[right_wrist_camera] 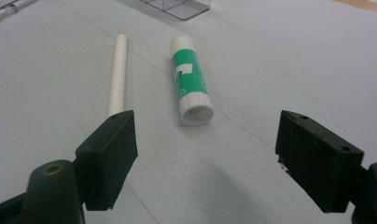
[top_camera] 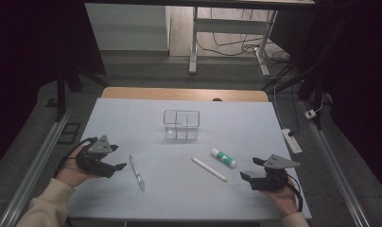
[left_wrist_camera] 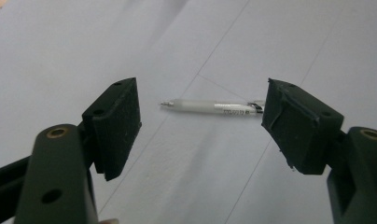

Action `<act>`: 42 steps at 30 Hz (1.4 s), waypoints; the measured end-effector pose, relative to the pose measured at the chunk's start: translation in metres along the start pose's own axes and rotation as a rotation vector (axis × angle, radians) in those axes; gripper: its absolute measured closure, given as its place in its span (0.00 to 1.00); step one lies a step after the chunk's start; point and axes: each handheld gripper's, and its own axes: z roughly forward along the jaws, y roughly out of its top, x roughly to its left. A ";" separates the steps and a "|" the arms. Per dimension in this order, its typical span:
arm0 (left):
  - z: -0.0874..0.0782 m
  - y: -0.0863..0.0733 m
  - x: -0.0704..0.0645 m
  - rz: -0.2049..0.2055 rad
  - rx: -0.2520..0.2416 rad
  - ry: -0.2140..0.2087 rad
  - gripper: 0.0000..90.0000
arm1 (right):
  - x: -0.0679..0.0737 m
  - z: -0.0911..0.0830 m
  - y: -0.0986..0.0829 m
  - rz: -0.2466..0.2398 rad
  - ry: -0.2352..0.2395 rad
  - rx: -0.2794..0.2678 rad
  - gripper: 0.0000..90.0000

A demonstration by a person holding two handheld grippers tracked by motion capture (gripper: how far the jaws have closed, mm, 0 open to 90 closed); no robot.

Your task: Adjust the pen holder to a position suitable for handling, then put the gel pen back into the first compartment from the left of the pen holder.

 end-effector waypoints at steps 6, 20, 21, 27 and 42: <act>0.001 0.005 0.003 0.052 0.039 -0.011 0.33 | 0.001 0.001 0.000 -0.014 0.000 0.002 0.22; 0.009 0.024 0.001 0.213 0.110 -0.049 0.35 | 0.002 0.000 0.001 -0.022 0.000 0.000 0.22; 0.010 0.024 0.001 0.220 0.113 -0.056 0.35 | 0.002 0.000 0.001 -0.020 0.004 -0.003 0.22; 0.016 0.023 0.003 0.244 0.130 -0.076 0.35 | 0.002 0.001 0.000 -0.016 0.011 -0.002 0.21; 0.037 0.027 0.018 0.268 0.169 -0.137 0.33 | 0.002 -0.001 -0.001 -0.005 0.028 -0.004 0.21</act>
